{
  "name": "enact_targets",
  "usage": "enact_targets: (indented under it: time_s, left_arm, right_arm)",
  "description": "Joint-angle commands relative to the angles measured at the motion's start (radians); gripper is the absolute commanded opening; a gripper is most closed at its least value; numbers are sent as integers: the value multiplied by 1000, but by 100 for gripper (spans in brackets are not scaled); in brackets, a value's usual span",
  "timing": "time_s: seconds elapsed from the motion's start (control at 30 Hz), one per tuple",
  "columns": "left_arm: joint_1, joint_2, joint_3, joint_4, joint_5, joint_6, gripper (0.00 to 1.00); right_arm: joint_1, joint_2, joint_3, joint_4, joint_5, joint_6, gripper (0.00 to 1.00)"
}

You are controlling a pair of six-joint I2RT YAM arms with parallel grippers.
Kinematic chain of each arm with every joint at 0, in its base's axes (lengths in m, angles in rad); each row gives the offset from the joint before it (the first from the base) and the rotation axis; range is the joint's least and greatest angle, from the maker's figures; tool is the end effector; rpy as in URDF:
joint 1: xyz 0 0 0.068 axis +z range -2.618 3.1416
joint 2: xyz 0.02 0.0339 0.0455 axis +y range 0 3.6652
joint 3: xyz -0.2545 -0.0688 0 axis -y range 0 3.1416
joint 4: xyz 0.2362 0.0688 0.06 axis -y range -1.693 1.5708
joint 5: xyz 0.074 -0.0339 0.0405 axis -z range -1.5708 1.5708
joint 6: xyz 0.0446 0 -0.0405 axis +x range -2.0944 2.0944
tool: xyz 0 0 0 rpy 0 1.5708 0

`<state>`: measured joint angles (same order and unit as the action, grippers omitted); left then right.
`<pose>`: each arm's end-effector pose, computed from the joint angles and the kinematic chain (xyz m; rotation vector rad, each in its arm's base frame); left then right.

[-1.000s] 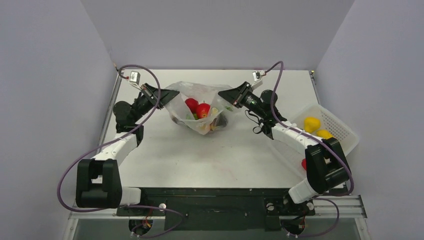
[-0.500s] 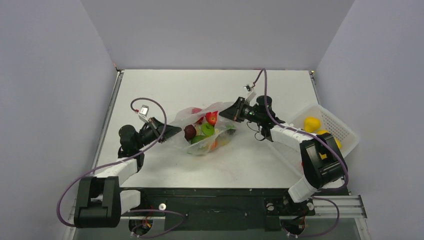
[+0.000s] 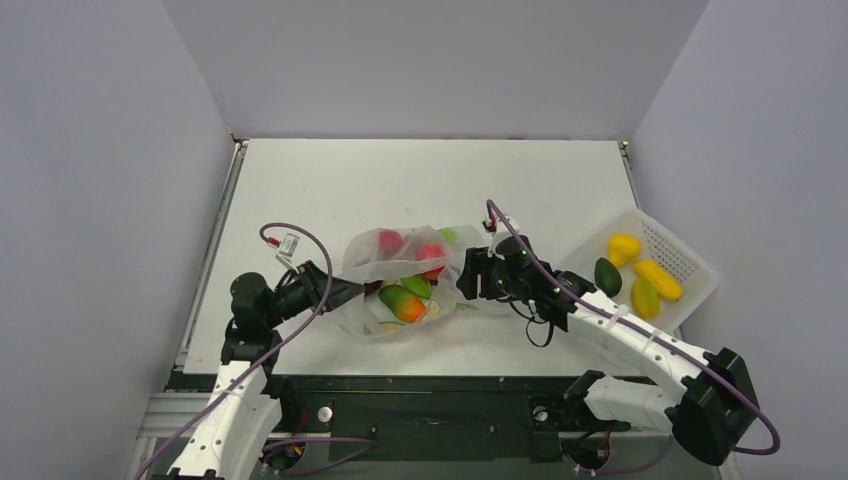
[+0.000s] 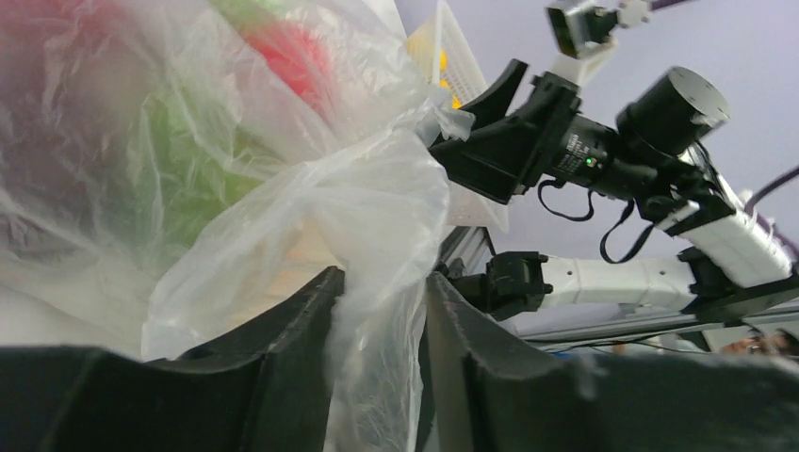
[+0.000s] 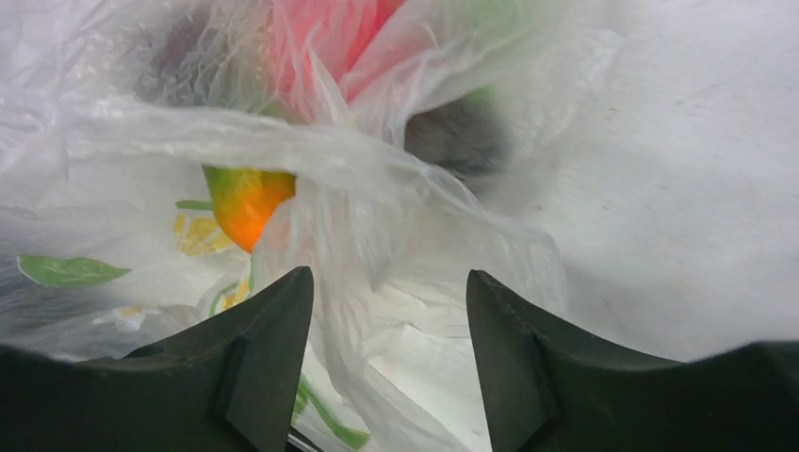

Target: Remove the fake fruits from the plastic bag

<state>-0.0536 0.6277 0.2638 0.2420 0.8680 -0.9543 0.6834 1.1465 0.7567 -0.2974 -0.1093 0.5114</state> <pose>0.1561 -0.0425 0.2225 -0.1148 1.8766 -1.4494 0.1892 0.1604 0.2361 -0.2643 2.3524 0.7366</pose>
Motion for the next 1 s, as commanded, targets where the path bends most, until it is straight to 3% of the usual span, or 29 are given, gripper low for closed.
enact_targets:
  time_s: [0.0,0.13,0.23,0.37,0.57,0.77,0.83,0.9,0.97]
  left_arm:
    - [-23,-14,27,-133,-6,49,46]
    - [-40,-61,137,-389,-53,196,68]
    - [-56,-109,192,-489,-99,194,74]
    - [-58,-118,277,-654,-199,202,76]
    - [-60,-92,417,-922,-397,246,76]
    - [-61,-113,561,-1101,-660,332,76]
    - [-61,-114,591,-1093,-664,373,76]
    - [-64,-104,612,-1000,-565,424,76]
    - [-74,-74,616,-863,-371,469,76]
  right_arm:
    - [60,-103,25,-162,242,-14,59]
    - [136,-161,87,-243,238,-7,63]
    - [228,-201,135,-264,236,24,65]
    - [297,-218,174,-220,233,50,67]
    - [304,-120,169,17,154,76,66]
    - [318,27,98,198,159,110,51]
    - [323,65,65,220,190,114,46]
    - [328,91,20,238,205,120,44]
    - [335,102,-27,239,223,129,41]
